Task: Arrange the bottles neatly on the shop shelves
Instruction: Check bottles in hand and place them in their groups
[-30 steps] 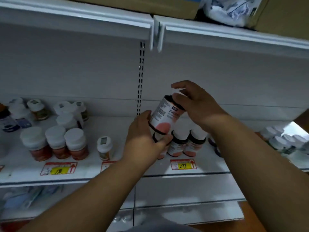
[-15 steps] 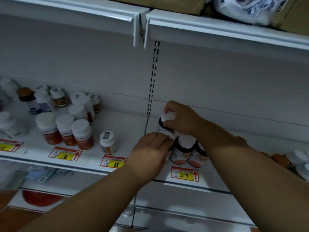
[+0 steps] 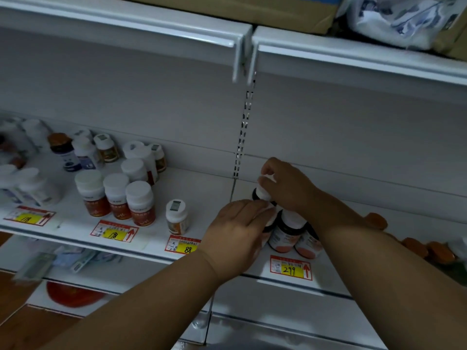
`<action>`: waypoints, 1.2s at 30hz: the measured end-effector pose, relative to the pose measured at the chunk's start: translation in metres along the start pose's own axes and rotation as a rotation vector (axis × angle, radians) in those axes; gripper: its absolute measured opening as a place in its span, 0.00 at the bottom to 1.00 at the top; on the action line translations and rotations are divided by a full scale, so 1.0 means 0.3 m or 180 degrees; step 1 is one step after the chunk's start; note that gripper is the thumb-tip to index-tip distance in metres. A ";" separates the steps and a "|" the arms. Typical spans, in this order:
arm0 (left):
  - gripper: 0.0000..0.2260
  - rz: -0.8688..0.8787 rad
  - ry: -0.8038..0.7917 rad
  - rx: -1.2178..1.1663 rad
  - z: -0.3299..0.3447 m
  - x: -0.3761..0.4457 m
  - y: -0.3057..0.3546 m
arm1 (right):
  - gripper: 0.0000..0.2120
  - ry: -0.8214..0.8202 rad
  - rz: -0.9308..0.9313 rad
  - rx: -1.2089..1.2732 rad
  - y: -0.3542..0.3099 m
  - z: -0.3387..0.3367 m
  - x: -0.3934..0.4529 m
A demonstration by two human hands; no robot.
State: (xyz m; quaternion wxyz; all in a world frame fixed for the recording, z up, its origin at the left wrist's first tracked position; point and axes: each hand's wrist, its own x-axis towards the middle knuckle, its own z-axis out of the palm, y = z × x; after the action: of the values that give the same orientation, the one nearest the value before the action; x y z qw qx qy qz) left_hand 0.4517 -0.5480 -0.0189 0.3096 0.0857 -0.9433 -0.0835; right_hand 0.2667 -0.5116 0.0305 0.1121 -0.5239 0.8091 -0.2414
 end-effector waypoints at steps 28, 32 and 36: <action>0.13 -0.0426 0.0417 -0.0001 -0.578 -0.305 -0.917 | 0.14 0.0305 0.0607 -0.0570 -0.808 0.457 0.555; 0.14 -0.0310 0.0216 0.0038 -0.561 -0.355 -0.937 | 0.14 0.0809 0.0357 -0.0410 -0.852 0.392 0.546; 0.13 -0.0119 0.0074 0.0162 -0.545 -0.394 -0.954 | 0.20 0.0473 0.0080 -0.0255 -0.943 0.405 0.517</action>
State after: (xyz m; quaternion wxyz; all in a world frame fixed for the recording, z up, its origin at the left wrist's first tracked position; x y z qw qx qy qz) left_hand 0.6748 -0.8178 -0.0168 0.3166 0.1121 -0.9397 -0.0643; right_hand 0.4777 -0.7794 0.0811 0.0337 -0.4984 0.8308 -0.2456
